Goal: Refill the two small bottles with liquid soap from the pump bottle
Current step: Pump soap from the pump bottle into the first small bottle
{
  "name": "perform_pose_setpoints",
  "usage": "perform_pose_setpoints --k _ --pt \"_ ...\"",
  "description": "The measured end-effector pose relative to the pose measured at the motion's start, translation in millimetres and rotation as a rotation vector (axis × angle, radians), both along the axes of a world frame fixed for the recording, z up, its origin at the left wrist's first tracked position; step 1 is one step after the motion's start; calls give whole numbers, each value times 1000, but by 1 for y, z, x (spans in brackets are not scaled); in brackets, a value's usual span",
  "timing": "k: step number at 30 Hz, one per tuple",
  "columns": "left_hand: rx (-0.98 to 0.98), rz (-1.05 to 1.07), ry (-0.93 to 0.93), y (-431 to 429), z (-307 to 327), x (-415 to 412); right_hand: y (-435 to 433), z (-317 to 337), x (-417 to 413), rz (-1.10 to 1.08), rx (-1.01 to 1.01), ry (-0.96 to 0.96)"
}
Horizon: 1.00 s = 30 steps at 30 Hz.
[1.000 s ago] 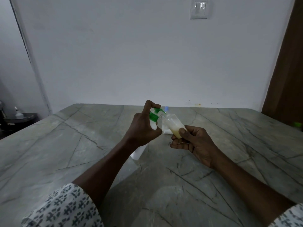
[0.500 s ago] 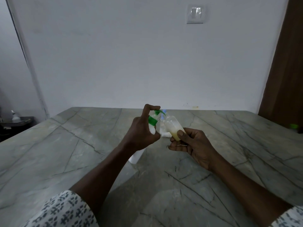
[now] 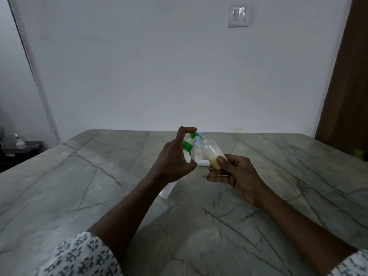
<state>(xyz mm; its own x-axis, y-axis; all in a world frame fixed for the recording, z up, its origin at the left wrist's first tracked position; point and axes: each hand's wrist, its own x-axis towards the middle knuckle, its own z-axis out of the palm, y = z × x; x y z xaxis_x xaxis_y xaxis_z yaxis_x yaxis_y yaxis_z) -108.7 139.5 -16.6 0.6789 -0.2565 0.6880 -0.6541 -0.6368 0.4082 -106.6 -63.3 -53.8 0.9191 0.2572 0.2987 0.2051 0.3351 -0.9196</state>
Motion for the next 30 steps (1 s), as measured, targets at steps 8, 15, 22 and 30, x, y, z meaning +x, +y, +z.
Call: perform_pose_setpoints --k 8,15,22,30 --pt "-53 23 -2 1 0 0 0 -2 2 16 -16 -12" --pt "-45 26 -2 0 0 -1 1 -1 -2 25 -14 13" --pt "-14 2 -1 1 -1 0 0 0 -2 23 2 5" --pt "-72 40 -1 1 0 -2 3 1 -5 26 -41 11"
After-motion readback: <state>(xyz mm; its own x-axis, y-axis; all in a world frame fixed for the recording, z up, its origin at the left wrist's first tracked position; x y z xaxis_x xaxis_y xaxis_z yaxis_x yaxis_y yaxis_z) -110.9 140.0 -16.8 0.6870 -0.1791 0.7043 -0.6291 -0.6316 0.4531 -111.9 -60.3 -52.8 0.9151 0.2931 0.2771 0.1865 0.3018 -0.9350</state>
